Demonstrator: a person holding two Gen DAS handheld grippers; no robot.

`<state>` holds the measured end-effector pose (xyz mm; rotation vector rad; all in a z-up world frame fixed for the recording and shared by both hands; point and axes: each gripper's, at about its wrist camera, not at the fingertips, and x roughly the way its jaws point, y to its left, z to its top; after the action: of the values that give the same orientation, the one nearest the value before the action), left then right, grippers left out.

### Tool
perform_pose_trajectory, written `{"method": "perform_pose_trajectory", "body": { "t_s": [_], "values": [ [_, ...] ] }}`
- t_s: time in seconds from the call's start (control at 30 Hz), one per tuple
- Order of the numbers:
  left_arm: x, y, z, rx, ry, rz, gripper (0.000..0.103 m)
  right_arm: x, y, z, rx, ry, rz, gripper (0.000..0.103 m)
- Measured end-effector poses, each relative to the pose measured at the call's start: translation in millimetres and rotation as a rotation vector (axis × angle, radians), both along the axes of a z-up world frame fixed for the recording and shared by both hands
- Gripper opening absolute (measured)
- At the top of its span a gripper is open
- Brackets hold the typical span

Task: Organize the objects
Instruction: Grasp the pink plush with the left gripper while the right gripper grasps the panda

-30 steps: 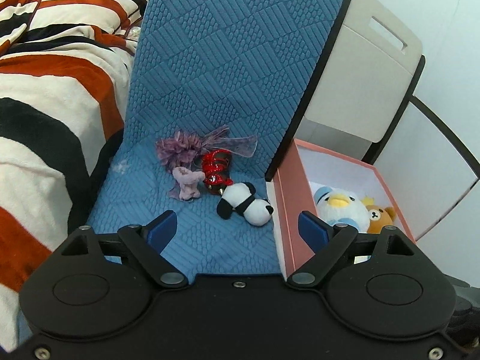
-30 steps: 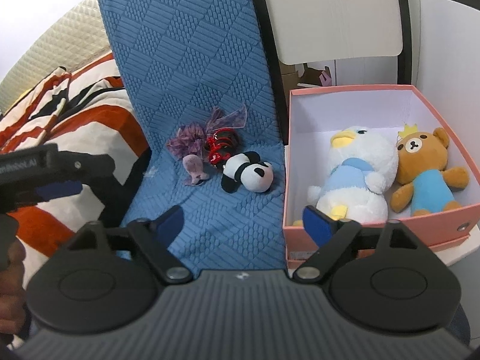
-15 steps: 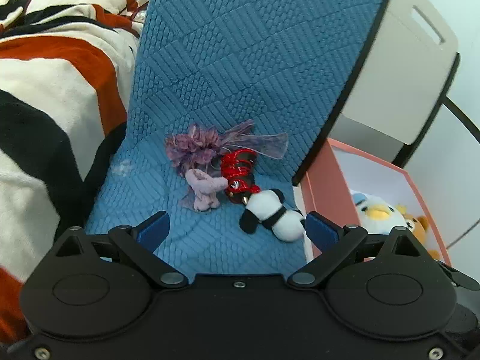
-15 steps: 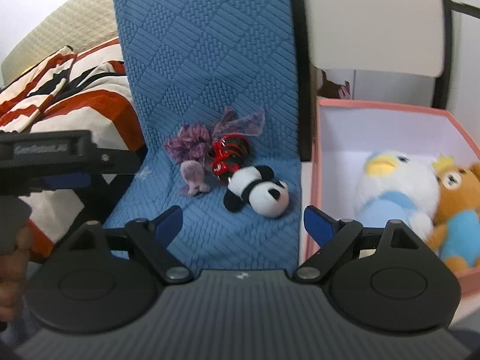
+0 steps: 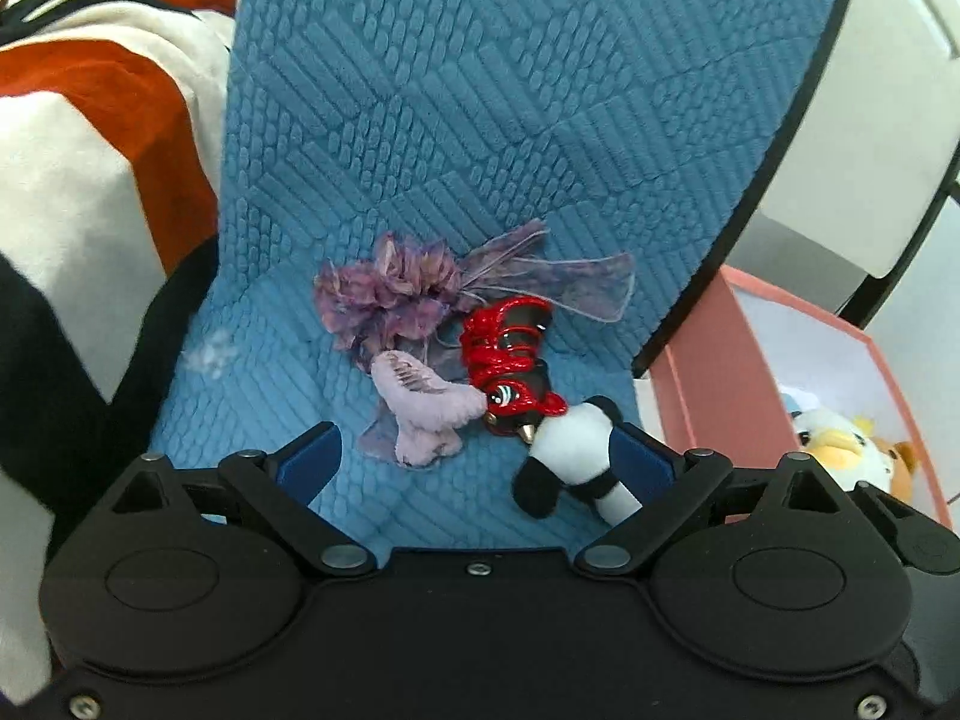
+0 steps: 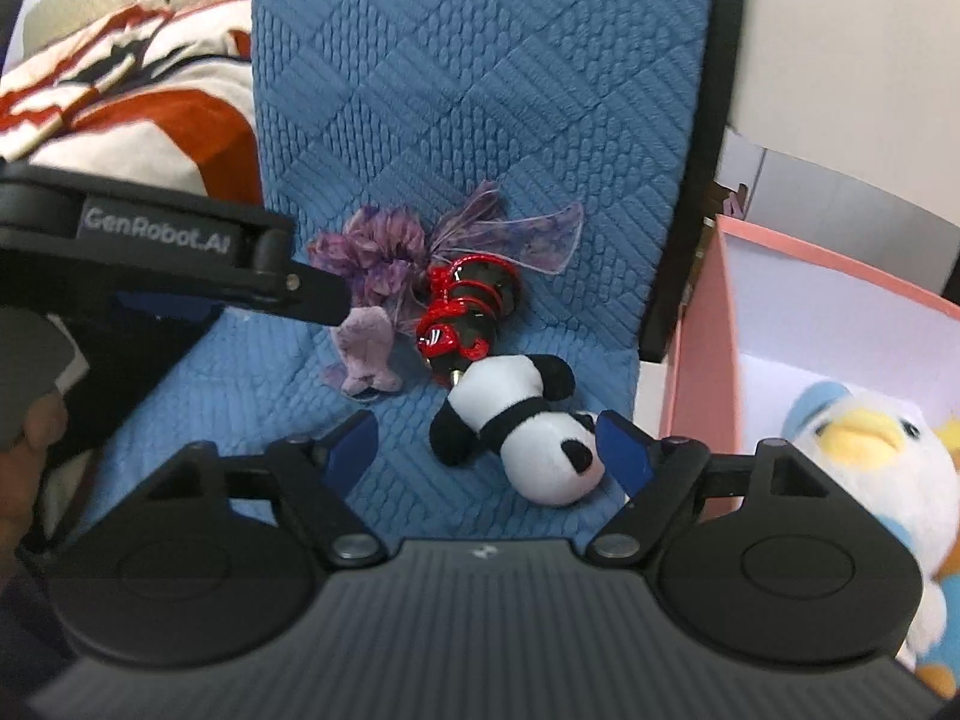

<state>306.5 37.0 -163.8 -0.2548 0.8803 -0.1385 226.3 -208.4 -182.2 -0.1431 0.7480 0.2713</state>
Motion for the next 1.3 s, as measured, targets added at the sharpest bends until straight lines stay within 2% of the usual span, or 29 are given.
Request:
{"method": "perform_pose_trajectory", "body": {
  "t_s": [0.07, 0.2, 0.4, 0.5, 0.6, 0.77, 0.83, 0.97, 1.03, 1.1, 1.2, 1.3],
  "values": [
    [10, 0, -9, 0.009, 0.018, -0.002, 0.095, 9, 7, -7, -0.037, 0.007, -0.005, 0.077],
    [27, -4, -26, 0.044, 0.044, -0.01, 0.094, 27, 13, -22, -0.047, 0.047, 0.001, 0.076],
    [53, 1, -51, 0.026, 0.11, 0.008, 0.094, 54, 19, -40, -0.072, 0.102, -0.012, 0.076],
    [64, 0, -57, 0.02, 0.131, -0.002, 0.094, 61, 24, -47, -0.128, 0.093, -0.024, 0.076],
    [73, -4, -61, 0.041, 0.138, -0.006, 0.094, 63, 26, -50, -0.139, 0.093, -0.018, 0.076],
    [84, -7, -69, 0.053, 0.154, -0.008, 0.088, 73, 26, -59, -0.17, 0.1, -0.03, 0.075],
    [89, -8, -72, 0.062, 0.161, -0.008, 0.08, 78, 23, -65, -0.153, 0.132, -0.041, 0.073],
    [94, -8, -78, 0.071, 0.163, -0.009, 0.073, 80, 23, -67, -0.146, 0.138, -0.046, 0.071],
    [96, -5, -81, 0.077, 0.172, -0.001, 0.062, 79, 22, -63, -0.141, 0.132, -0.052, 0.056],
    [96, -2, -83, 0.057, 0.178, -0.007, 0.056, 79, 17, -60, -0.099, 0.145, -0.058, 0.043],
    [95, -1, -83, 0.067, 0.164, -0.013, 0.045, 80, 10, -57, -0.047, 0.158, -0.085, 0.043],
    [92, -2, -82, 0.085, 0.154, -0.032, 0.04, 81, 3, -53, 0.01, 0.167, -0.12, 0.043]
  ]
}}
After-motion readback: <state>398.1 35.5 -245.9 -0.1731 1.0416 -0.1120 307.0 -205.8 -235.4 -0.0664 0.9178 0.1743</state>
